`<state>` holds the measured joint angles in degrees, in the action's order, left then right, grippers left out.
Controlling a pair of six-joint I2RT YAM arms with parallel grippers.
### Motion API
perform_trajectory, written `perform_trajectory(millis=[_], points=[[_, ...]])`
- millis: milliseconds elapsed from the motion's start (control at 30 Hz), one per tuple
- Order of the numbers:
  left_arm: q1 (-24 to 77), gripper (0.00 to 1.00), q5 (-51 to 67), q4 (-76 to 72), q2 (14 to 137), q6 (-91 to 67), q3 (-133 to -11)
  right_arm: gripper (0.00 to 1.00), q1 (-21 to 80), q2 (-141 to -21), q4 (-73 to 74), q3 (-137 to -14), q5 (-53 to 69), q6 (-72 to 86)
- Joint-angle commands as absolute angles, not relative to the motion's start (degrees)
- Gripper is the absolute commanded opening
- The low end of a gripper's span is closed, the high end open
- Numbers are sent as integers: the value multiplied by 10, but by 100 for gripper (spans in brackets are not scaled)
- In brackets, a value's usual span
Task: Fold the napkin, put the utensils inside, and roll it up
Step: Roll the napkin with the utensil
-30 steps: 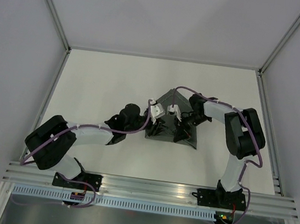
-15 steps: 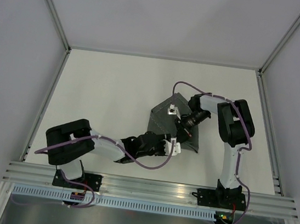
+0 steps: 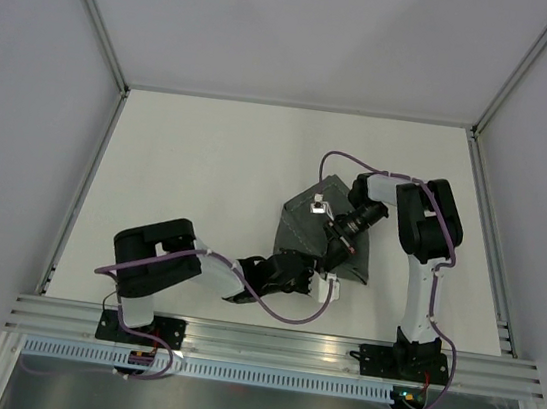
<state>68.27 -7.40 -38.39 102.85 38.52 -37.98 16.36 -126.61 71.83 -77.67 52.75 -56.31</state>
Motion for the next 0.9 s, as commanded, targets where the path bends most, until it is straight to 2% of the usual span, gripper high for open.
perform_trajectory(millis=[0,233,400,633,667,867], points=[[691,57,-53,-363,1048,426,-410,3,154,-1299,650,-773,427,-592],[700,54,-54,-354,1064,418,-417,2,152,-1306,662,-782,430,-596],[702,49,-38,-330,1082,421,-424,3,151,-1313,670,-787,434,-598],[702,27,-12,-269,1101,414,-449,3,151,-1320,673,-795,434,-598],[702,21,-11,-265,1102,410,-452,3,151,-1320,673,-795,434,-597],[701,6,20,-207,1114,387,-472,4,151,-1318,672,-795,434,-597]])
